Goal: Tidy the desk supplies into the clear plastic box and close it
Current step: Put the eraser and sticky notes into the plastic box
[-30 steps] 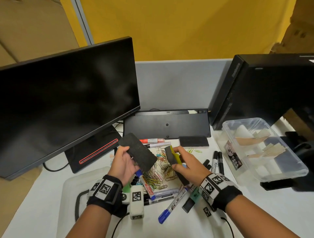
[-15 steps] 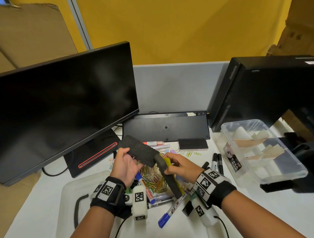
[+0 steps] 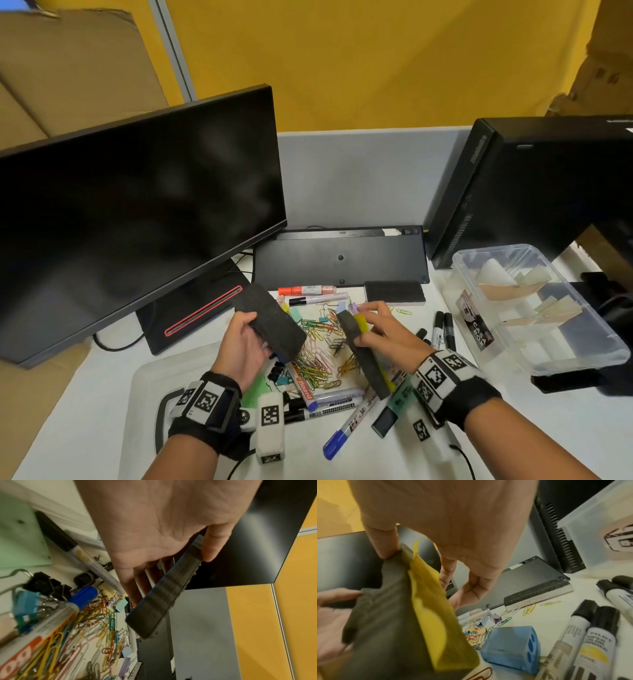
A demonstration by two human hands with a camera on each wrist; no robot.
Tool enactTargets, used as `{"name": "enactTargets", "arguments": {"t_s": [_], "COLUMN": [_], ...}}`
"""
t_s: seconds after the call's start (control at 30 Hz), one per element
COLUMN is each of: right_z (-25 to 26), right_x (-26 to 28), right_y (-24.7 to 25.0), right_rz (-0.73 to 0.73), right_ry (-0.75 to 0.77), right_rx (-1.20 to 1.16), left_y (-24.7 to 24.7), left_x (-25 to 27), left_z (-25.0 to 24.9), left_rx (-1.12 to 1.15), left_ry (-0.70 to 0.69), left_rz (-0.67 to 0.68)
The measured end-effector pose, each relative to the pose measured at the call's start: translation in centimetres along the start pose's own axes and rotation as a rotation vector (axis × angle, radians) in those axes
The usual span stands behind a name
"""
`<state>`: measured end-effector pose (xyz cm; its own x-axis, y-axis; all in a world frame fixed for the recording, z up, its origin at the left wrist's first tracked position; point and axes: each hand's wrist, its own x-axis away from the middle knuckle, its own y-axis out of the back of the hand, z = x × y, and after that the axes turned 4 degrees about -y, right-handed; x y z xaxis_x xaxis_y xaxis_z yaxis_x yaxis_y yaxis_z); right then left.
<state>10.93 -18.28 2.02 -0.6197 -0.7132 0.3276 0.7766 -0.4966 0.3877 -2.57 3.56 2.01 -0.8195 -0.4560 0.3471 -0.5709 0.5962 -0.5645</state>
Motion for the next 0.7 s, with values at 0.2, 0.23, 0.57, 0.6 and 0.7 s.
{"name": "enactTargets", "arguments": {"t_s": [0.2,0.23,0.57,0.6,0.7], "right_z": [-0.3,-0.2,1.9,2.0,3.1], "right_x": [0.0,-0.1,-2.4,-2.7,-3.3], "right_y": [0.6,0.5,-0.6,-0.8,-1.6], "right_rz": [-0.02,-0.041,-0.087,-0.108,-0.131], "right_ry": [-0.194,-0.202,-0.05,-0.033,-0.015], "right_rx": [0.006,-0.028,-0.111,-0.144,-0.326], "left_y": [-0.5,-0.7,-2.7,-3.0,-3.7], "left_x": [0.0,0.0,0.3,0.4,0.9], "left_z": [1.0,1.1,3.1,3.1,2.9], "left_rx": [-0.176,-0.204,-0.359,-0.363,-0.346], "left_ry": [0.054,0.062,0.179,0.175,0.162], "left_rz": [0.013,0.013,0.09,0.099,0.148]}}
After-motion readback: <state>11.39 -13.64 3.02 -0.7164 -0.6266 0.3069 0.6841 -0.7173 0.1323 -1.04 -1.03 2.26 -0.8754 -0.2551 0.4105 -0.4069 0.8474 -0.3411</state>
